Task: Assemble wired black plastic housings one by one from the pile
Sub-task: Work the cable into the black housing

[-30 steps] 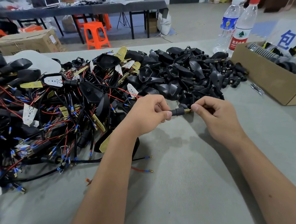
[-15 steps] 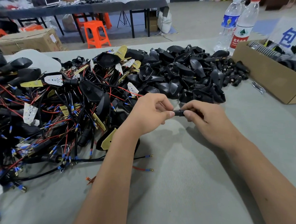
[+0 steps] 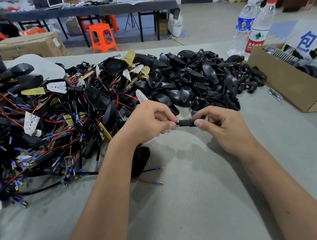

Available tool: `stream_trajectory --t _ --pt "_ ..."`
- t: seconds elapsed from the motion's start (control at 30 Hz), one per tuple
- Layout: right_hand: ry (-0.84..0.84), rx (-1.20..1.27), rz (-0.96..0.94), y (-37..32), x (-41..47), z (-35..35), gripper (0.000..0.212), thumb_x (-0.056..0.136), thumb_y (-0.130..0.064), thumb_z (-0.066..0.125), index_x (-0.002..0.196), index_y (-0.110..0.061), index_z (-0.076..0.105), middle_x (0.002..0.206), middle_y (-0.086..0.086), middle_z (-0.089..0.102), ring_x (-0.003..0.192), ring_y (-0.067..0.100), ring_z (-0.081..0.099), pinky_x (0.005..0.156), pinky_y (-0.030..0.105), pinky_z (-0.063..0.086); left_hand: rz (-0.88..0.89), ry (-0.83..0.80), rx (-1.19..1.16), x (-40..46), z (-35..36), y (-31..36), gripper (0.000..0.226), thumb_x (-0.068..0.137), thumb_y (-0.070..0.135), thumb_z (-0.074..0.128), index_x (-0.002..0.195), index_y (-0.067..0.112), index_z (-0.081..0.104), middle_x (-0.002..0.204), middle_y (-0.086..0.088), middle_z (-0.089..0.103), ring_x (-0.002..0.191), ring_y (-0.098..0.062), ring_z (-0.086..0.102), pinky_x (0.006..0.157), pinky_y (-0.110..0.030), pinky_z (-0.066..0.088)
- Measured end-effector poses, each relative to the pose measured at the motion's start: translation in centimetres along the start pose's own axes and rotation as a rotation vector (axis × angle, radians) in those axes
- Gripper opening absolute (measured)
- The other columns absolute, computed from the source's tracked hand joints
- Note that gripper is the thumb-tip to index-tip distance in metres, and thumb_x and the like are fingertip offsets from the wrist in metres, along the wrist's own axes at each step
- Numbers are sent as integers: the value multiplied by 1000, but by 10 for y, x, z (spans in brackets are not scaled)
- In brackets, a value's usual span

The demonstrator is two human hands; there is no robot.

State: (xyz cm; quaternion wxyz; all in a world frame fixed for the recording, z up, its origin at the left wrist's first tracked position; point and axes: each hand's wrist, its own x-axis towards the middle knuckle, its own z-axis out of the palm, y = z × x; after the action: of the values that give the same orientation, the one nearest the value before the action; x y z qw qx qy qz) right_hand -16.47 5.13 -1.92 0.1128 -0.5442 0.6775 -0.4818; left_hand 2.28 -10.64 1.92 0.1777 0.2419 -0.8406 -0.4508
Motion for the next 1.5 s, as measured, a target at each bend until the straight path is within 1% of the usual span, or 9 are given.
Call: stream_trajectory --t 0.27,0.47,0.7,0.87,1.0,1.1,1.23,1.4,1.5 --pt "-86 -256 -23 -4 -2 -1 14 98 -13 65 93 -23 73 79 -14 68 80 5 63 68 13 46 -17 87 38 -4 -9 -5 12 82 0 81 80 11 76 64 -4 72 59 -19 65 71 -55 62" --pt "-63 -317 -106 -8 -1 6 4 93 -20 75 93 -20 78 82 -14 68 83 1 62 76 5 38 -25 43 76 -5 -10 -7 13 83 -1 79 85 11 76 68 -2 75 62 -17 69 71 -37 60" --pt "22 -164 -73 -7 0 7 5 92 -30 77 94 -31 81 69 -14 68 60 9 58 57 16 40 -13 -23 97 -4 -10 -5 22 83 12 83 102 24 79 89 0 77 61 -4 60 67 -22 49" --pt "1 -426 -94 -12 -1 7 13 96 -38 68 101 -36 80 69 -24 65 69 3 61 57 22 41 -1 11 163 -2 -6 -3 20 81 8 85 96 21 82 82 -1 75 52 5 53 62 -11 40" --pt "-75 -471 -131 -11 0 10 16 100 -18 64 107 -17 78 85 -7 66 82 13 60 76 37 51 18 11 173 0 1 4 18 81 4 84 94 17 81 79 -3 74 47 7 52 53 -4 37" --pt "-41 -401 -153 -11 0 11 17 100 -9 63 110 -12 77 84 -7 62 79 8 57 75 22 44 20 34 214 0 1 5 19 82 7 84 92 23 81 80 0 73 48 5 50 56 -8 38" --pt "-10 -398 -161 -10 2 8 20 100 -21 65 114 -24 79 88 -16 70 83 5 62 75 29 50 -2 11 279 0 -4 7 21 79 7 84 91 25 80 79 3 73 52 6 55 64 -16 48" --pt "32 -348 -74 -4 -1 5 20 98 -32 68 115 -37 78 77 -44 62 74 -12 60 63 8 39 -49 -8 303 1 -9 2 16 80 5 83 88 18 77 67 4 74 55 3 63 70 -26 55" --pt "-10 -432 -33 -6 -2 4 39 98 -51 60 136 -41 64 91 -26 74 73 -12 59 66 8 38 -36 25 291 -1 -9 -1 12 82 7 83 85 17 77 67 2 74 57 -3 66 73 -30 60"
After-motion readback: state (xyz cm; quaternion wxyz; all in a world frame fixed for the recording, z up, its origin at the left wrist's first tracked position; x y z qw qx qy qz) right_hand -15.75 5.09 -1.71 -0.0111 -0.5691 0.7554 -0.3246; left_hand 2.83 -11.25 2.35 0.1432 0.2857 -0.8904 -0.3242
